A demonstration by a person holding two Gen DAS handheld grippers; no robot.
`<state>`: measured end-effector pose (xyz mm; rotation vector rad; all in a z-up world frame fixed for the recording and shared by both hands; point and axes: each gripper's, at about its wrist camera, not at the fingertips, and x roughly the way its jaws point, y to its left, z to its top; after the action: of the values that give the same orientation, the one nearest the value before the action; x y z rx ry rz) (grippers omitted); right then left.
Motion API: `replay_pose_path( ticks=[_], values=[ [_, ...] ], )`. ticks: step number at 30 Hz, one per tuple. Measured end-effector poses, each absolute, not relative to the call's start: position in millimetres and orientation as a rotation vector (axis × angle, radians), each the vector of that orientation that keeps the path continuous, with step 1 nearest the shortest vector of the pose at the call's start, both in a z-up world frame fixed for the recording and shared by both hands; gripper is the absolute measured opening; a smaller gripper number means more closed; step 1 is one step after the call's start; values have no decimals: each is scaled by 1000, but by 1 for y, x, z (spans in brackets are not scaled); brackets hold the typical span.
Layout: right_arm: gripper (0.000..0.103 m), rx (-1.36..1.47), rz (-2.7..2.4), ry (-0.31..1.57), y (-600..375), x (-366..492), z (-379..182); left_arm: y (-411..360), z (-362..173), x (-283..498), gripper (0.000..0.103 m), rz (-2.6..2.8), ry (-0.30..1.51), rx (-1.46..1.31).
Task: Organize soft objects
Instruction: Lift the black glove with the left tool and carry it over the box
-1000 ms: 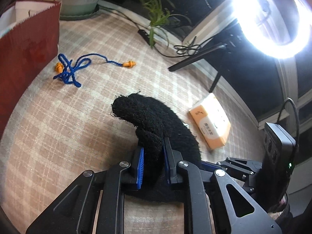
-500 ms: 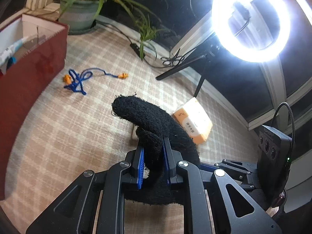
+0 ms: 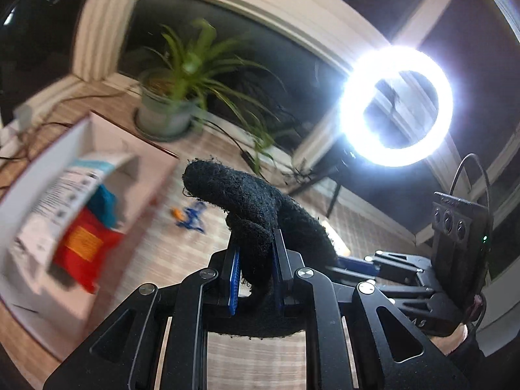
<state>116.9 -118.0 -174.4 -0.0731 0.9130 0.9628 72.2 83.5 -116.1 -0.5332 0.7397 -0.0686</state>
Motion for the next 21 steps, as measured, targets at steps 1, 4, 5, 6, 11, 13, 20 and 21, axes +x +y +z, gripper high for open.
replay_pose_path(
  ticks=[1, 4, 5, 6, 11, 13, 20, 21],
  values=[
    [19, -76, 972, 905, -111, 117, -171, 93, -113, 70, 15, -53, 735, -534],
    [19, -90, 1014, 880, -80, 118, -158, 122, -109, 61, 15, 1, 721, -523],
    [19, -99, 1030, 874, -65, 117, -155, 133, -107, 57, 15, 23, 717, -516],
    [19, -106, 1042, 869, -55, 116, -153, 141, -106, 56, 15, 38, 715, -513],
    [19, -151, 1109, 871, 8, 110, -155, 188, -108, 44, 15, 132, 718, -509],
    [19, -164, 1128, 873, 26, 106, -159, 203, -112, 38, 15, 170, 726, -502],
    [19, -240, 1174, 910, 90, 90, -182, 242, -132, 23, 15, 263, 764, -513],
    [19, -248, 1177, 912, 94, 89, -183, 247, -137, 21, 15, 277, 773, -515]
  ],
)
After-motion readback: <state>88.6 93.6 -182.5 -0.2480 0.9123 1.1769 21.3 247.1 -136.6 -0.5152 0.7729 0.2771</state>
